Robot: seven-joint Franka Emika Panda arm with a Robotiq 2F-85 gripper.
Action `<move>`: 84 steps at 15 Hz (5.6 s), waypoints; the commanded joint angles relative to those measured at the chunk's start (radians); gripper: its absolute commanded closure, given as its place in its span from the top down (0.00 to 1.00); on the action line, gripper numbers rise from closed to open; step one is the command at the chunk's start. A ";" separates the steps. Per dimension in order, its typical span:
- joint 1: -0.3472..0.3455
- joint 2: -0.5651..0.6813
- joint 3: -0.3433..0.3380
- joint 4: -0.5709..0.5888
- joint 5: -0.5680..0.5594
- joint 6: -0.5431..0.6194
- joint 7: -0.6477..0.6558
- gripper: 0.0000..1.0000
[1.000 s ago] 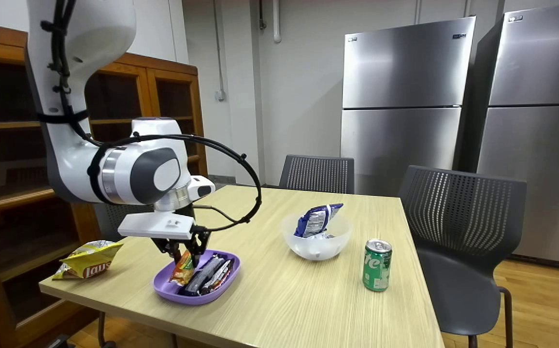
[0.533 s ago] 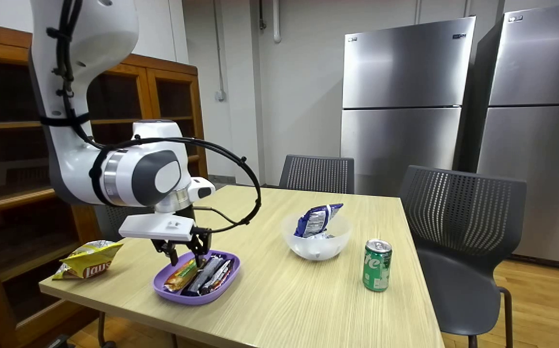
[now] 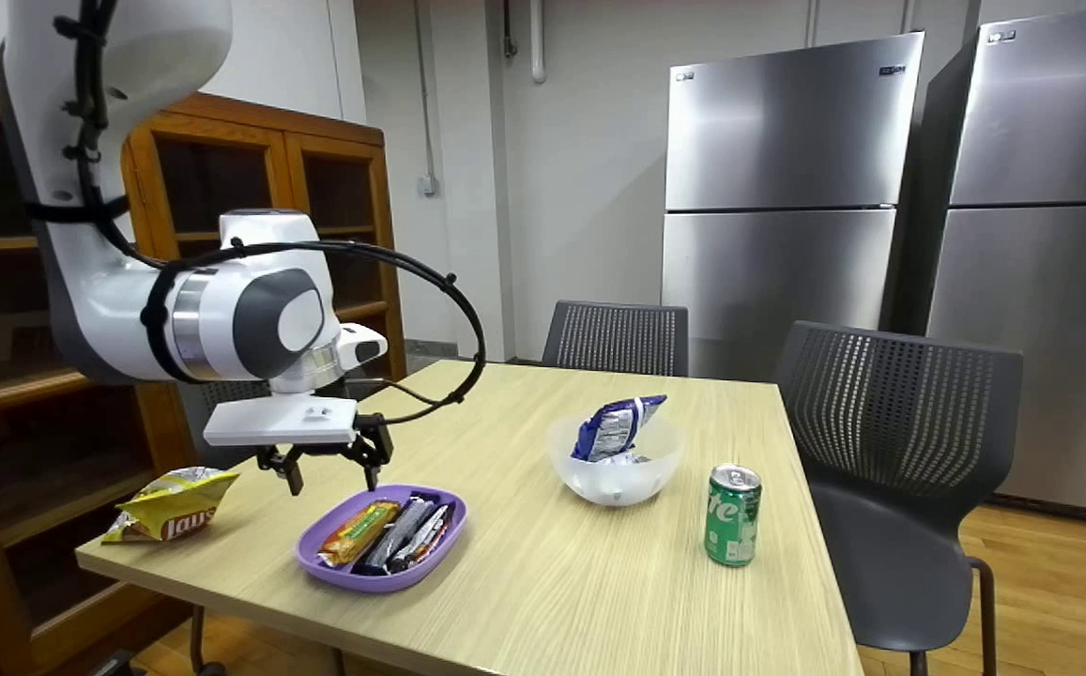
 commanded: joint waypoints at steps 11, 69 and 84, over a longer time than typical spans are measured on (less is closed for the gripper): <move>-0.038 -0.146 0.283 -0.071 -0.163 -0.038 -0.278 1.00; 0.555 0.077 -0.247 0.201 -0.964 -0.052 -0.492 0.00; 0.456 -0.099 -0.203 0.108 -0.636 -0.147 -0.411 0.00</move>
